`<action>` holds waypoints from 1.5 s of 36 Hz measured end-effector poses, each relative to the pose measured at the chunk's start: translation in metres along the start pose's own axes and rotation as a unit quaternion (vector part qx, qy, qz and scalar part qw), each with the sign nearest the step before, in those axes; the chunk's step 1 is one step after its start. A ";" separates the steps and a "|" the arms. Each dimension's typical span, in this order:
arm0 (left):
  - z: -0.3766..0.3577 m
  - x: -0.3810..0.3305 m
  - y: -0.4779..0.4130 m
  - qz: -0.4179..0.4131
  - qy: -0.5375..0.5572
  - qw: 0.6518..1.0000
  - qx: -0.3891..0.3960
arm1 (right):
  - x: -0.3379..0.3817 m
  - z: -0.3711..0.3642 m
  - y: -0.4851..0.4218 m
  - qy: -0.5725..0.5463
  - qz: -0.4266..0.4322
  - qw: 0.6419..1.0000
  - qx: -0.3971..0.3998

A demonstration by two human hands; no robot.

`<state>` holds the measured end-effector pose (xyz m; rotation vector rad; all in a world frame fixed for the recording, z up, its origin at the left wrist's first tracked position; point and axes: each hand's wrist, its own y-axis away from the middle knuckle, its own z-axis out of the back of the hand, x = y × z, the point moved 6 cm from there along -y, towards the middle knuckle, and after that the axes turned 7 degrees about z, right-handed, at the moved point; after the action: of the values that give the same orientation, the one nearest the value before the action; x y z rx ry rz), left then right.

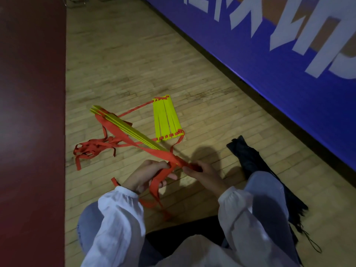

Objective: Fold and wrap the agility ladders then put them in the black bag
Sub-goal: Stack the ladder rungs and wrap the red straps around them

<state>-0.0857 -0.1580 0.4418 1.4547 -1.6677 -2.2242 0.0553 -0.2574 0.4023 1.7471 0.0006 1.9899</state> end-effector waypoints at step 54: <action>0.002 0.005 0.002 0.014 0.018 1.000 -0.003 | 0.005 0.018 0.004 0.040 0.002 0.995 -0.087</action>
<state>-0.0911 -0.1596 0.4396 1.4532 -1.6594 -2.1728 0.0698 -0.2646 0.4118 1.5589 -0.1463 1.9978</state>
